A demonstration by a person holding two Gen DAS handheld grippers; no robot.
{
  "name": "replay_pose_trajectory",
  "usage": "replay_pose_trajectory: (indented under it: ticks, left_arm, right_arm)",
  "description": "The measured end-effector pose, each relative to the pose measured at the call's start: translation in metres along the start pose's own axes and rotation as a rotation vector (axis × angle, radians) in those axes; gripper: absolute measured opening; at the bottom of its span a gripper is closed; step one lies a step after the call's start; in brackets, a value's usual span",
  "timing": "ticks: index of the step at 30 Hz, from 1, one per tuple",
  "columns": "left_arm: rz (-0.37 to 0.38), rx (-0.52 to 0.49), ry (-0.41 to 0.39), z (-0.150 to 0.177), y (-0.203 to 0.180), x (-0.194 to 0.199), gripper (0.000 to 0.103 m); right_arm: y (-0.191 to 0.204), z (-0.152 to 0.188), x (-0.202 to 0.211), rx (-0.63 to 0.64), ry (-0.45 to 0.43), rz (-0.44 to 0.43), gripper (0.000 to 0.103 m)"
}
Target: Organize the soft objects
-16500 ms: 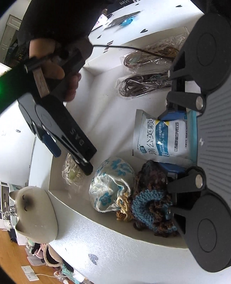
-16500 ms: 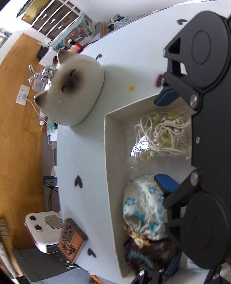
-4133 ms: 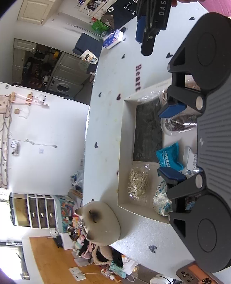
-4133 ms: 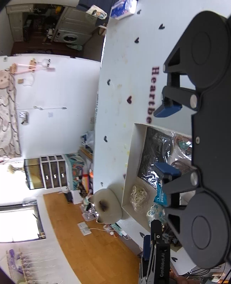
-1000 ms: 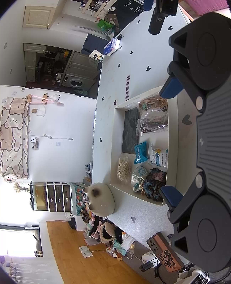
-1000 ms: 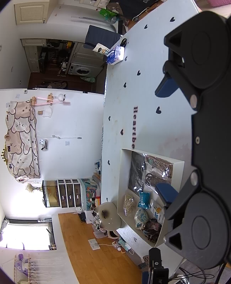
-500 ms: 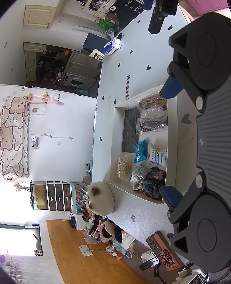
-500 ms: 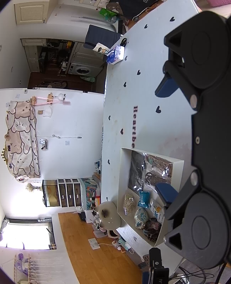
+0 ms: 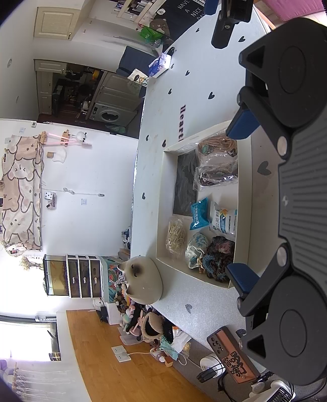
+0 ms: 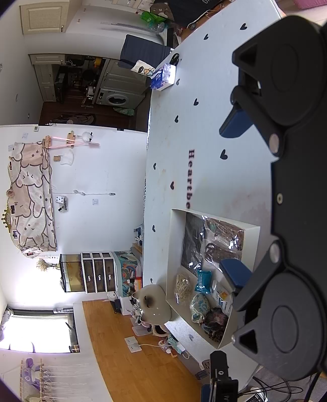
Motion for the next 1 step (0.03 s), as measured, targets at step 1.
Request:
replay_pose_trajectory:
  ticks: [1]
  left_arm:
    - [0.000, 0.000, 0.000, -0.0002, 0.0000, 0.0004, 0.103]
  right_arm:
    - [0.0000, 0.0002, -0.0002, -0.001, 0.001, 0.000, 0.103]
Point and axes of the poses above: each gripper's, at about its wrist camera, not at the fingertips, and x roughly against the way its jaws point, y to its left, z to its underside, the point moved 10 cm from there along -x, roughly the way its jaws point, and after that the axes turned 7 degrees about x, right-handed, at the moved point
